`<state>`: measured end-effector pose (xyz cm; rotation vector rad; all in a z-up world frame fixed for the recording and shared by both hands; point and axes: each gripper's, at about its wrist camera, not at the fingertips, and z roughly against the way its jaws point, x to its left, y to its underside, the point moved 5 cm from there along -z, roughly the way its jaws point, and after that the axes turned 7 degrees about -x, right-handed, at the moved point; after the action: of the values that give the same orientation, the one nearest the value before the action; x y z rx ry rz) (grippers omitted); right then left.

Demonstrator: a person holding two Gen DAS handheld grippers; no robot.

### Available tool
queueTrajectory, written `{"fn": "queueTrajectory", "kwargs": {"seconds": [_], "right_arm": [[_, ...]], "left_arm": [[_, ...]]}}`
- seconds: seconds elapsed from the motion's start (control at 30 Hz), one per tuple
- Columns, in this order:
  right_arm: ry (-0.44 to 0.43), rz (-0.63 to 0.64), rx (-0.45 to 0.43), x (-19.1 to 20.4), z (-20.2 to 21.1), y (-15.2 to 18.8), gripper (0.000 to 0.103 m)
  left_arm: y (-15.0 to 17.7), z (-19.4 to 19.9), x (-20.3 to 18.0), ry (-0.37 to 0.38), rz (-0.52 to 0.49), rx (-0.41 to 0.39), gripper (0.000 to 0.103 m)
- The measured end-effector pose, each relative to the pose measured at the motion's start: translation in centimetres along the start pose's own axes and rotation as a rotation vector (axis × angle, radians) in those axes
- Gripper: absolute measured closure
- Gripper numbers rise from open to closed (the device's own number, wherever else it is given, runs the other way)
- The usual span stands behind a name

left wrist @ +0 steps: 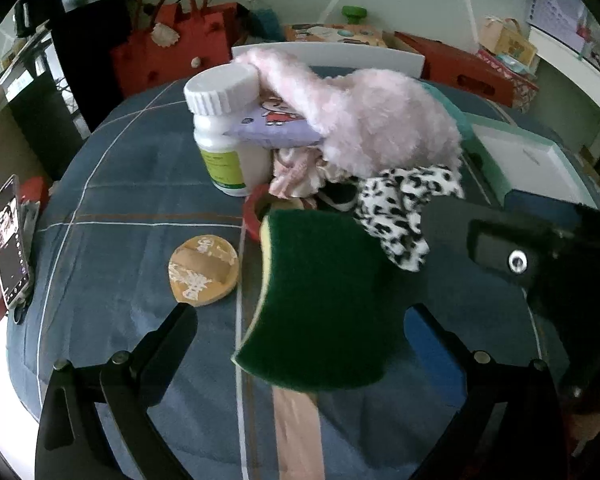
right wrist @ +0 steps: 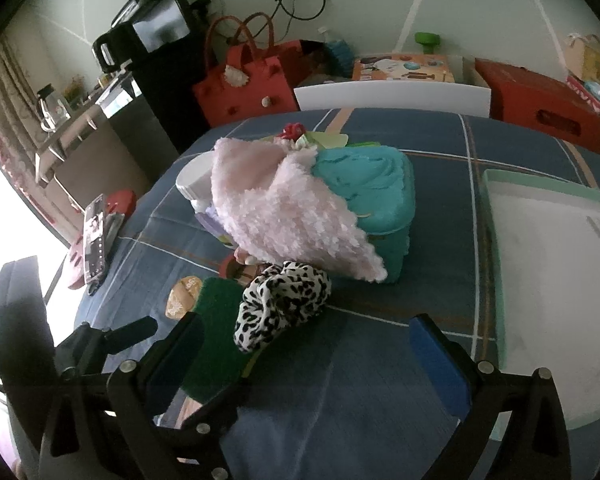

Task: Organize soft objects
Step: 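Move the left tool to the green sponge while the right tool reaches the leopard scrunchie, then grasp the green sponge with the left tool while the right tool grasps the leopard scrunchie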

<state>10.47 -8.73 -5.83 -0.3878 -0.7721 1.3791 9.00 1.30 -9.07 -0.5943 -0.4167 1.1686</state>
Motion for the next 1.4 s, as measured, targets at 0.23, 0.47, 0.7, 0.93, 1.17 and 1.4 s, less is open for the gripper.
{"fn": "queueTrajectory", "kwargs": {"seconds": [0.23,0.47,0.7,0.93,1.17,1.4], "right_arm": [[-0.041,-0.036,0.018,0.0,-1.9,0.1,0.01],[-0.059,-0.052,0.052,-0.3,-3.6,0.5,0.016],[-0.051,-0.039,0.059,-0.3,-3.8,0.6,0.028],[-0.086,-0.041,0.058,0.0,-3.7,0.8,0.061],[-0.102,-0.059,0.054,-0.2,-3.4,0.7,0.076],[-0.113,-0.077,0.04,-0.7,-2.6,0.9,0.08]], "left_arm": [[0.4,-1.2,0.6,0.017,0.026,0.028,0.016],[1.1,-2.3,0.8,0.025,0.041,0.061,0.016],[1.0,-2.4,1.0,0.029,0.056,0.049,0.021],[0.8,-1.6,0.4,0.058,0.049,0.039,0.033],[0.9,-0.8,1.0,0.053,0.071,0.026,0.034],[0.4,0.4,1.9,0.034,0.091,0.012,0.034]]}}
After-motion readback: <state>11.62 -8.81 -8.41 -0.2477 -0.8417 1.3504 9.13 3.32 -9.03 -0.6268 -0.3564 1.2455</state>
